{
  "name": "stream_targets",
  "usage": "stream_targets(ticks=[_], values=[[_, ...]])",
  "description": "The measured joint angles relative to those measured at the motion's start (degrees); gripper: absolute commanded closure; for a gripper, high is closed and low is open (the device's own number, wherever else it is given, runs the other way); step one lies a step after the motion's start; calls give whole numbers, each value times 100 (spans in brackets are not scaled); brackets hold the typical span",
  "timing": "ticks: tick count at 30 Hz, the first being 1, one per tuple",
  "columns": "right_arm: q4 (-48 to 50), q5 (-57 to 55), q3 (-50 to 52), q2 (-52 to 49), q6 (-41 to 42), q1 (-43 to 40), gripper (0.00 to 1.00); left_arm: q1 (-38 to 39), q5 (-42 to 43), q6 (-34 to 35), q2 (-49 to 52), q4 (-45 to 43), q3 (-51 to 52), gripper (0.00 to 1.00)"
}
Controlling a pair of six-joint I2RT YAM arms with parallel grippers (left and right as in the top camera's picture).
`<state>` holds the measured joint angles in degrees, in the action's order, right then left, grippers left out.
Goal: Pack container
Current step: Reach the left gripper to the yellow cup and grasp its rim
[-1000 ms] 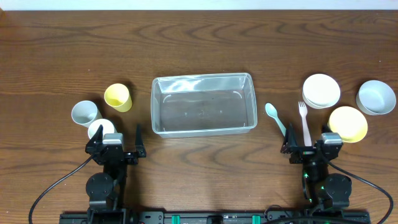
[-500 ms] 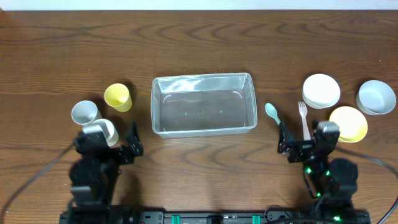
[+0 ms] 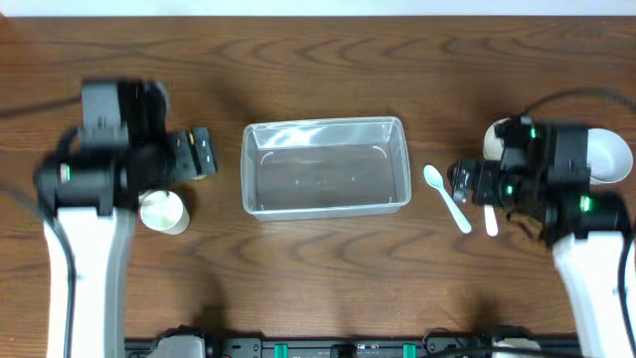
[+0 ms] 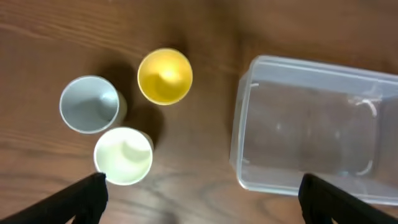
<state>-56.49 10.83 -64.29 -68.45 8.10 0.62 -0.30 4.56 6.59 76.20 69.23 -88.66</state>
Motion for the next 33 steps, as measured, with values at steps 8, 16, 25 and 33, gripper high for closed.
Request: stream_targets(ticks=[8,16,25,33], values=[[-361,13,-643,-953,-201,-22,1,0,2,-109,964,-271,-516,2],[-450,13,-643,-1360,-234,-35,1,0,-4,-131,2068,-365,-525,2],[-540,13,-643,-1456,-251,-35,1,-11,-68,-129,3220,-411,-525,2],[-588,13,-643,-1458,-254,-35,1,-162,-70,-131,3991,-433,-525,2]])
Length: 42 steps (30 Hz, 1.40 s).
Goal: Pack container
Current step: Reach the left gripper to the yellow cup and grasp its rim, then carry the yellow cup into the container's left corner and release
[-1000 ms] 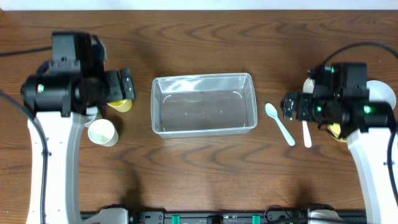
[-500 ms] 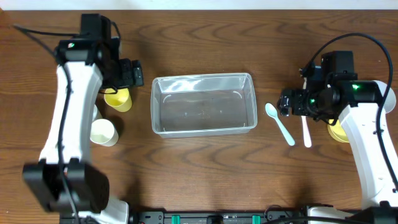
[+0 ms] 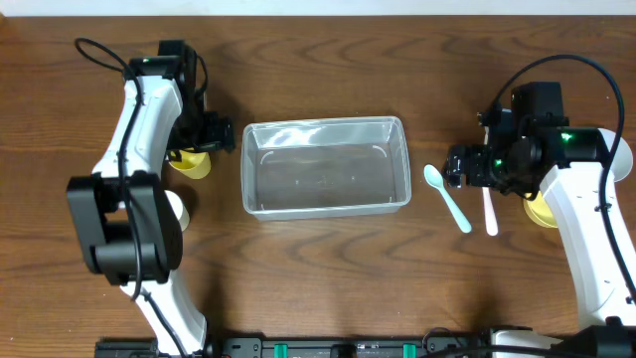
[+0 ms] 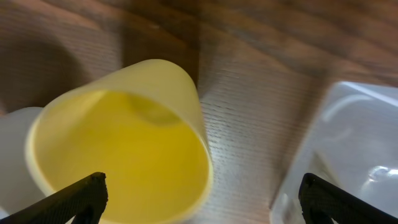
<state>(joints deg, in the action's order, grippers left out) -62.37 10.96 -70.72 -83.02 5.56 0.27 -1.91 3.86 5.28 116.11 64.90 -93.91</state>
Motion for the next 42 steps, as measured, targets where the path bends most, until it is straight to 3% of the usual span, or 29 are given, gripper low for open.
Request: stream_targets(ticks=[5,8,10,11,18,22,35,42], values=[[-4,0,0,0,-2,0,1,-28,2,0,238,0,0,18],[-7,-2,0,0,-2,0,1,-28,2,-7,238,0,0,39],[-7,-2,0,0,-4,0,1,-28,2,-24,238,0,0,59],[-9,0,0,0,-4,0,1,-28,-2,-13,238,-2,0,63],[-17,0,-2,0,-15,0,1,-28,-2,-72,238,2,0,74],[-20,-2,-2,-2,-15,0,1,-28,4,-68,238,2,0,93],[-24,-28,-2,-2,-15,0,1,-28,-4,-66,238,81,-44,94],[-42,-37,-2,-2,-17,0,1,199,-31,-66,-7,682,-863,94]])
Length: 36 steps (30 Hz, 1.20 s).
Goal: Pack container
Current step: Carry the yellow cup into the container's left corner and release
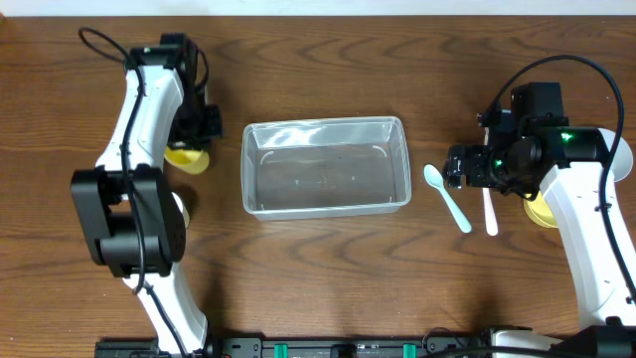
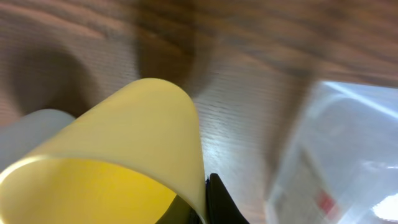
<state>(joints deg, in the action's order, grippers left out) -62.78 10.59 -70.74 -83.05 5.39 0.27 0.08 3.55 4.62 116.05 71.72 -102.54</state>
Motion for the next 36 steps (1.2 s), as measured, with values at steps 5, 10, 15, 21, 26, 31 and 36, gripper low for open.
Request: stream_targets(ticks=[5,10,15,21,26,31,36], values=[[2,-22,-2,0,-7,0,1,634,68,0,-898,470,-459,94],[2,-136,-2,0,-26,0,1,1652,341,0,-1762,822,-570,94],[2,-162,-2,0,-44,0,1,2374,446,0,-1784,763,-527,94],[-44,-164,-2,0,-46,0,1,2647,345,2,-1351,688,-138,94],[-72,-164,-2,0,-46,0,1,2599,221,0,-815,450,-17,94],[-118,-166,-2,0,-57,0,1,2549,33,2,-358,210,-17,94],[-127,-205,-2,0,-72,0,1,2503,-79,0,79,87,-17,94]])
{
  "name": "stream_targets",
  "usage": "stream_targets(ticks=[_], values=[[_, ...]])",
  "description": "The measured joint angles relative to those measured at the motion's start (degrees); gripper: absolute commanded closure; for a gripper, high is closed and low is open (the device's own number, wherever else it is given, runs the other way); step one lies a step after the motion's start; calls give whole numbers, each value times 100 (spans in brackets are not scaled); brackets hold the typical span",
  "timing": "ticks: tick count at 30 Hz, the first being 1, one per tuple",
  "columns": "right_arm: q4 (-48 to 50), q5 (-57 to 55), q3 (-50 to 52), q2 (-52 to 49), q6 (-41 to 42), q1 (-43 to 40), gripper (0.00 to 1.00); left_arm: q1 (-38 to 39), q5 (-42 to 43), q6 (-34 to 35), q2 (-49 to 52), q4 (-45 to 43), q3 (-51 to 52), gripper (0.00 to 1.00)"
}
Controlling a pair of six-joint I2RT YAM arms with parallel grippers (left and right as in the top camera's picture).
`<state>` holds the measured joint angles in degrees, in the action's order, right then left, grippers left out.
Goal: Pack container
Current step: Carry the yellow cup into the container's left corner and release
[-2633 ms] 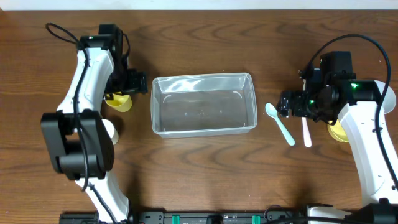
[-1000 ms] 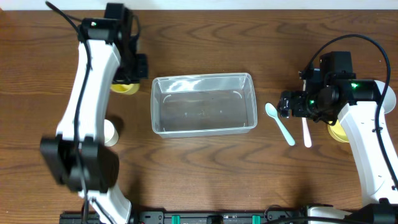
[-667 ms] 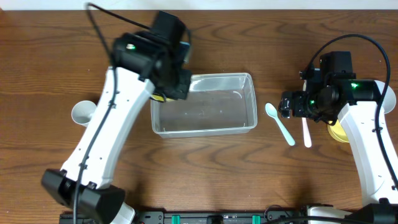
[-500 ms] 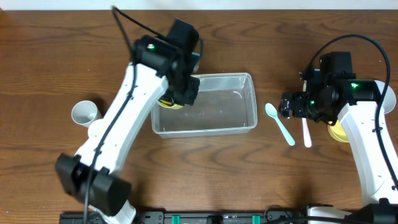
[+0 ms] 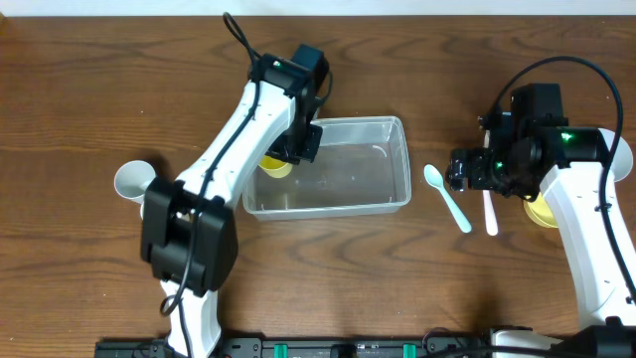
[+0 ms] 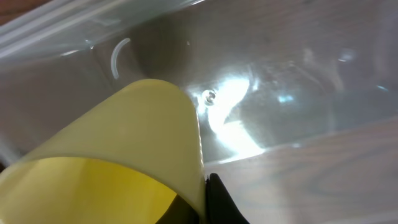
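Note:
The clear plastic container (image 5: 397, 164) lies in the middle of the table. My left gripper (image 5: 285, 154) is shut on the rim of a yellow cup (image 5: 275, 164), holding it tilted inside the container's left end. In the left wrist view the yellow cup (image 6: 118, 155) fills the lower left, one black finger (image 6: 216, 200) presses on its wall, and the container's clear floor (image 6: 280, 81) lies behind it. My right gripper (image 5: 459, 171) hovers right of the container, beside a pale blue spoon (image 5: 447, 197); its jaws are unclear.
A pale cup (image 5: 132, 179) stands on the table at the left. A white spoon (image 5: 489, 211) lies under my right arm, with a yellow dish (image 5: 537, 210) partly hidden behind it. Black rails run along the front edge (image 5: 328, 348).
My left gripper, holding the yellow cup, has moved right from the table left of the container to inside the container's left end. The right arm is unchanged.
My left gripper was open above three cups left of the container. Then it was down at the yellow cup, still open. Then it was shut on the cup's rim, and now the cup is inside the container. The right arm stayed by the spoons.

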<state>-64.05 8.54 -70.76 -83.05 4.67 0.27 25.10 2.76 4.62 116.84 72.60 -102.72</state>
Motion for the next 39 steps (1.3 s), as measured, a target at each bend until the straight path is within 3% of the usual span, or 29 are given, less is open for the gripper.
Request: stream_targets(ticks=[14,16,18,20,28,39], values=[[-13,-42,0,0,-22,0,1,-341,-170,0,459,-409,7,94],[-22,-42,0,0,-22,0,1,-365,-173,-11,457,-407,7,78],[-22,-44,0,0,-22,0,1,-369,-188,-13,457,-407,7,73],[-22,-44,0,0,-22,0,1,-367,-192,-26,459,-407,7,55],[-46,-44,0,0,-24,0,1,-367,-192,-13,459,-407,7,53],[-46,-46,0,0,-85,0,1,-369,-195,-15,7,162,-407,39]])
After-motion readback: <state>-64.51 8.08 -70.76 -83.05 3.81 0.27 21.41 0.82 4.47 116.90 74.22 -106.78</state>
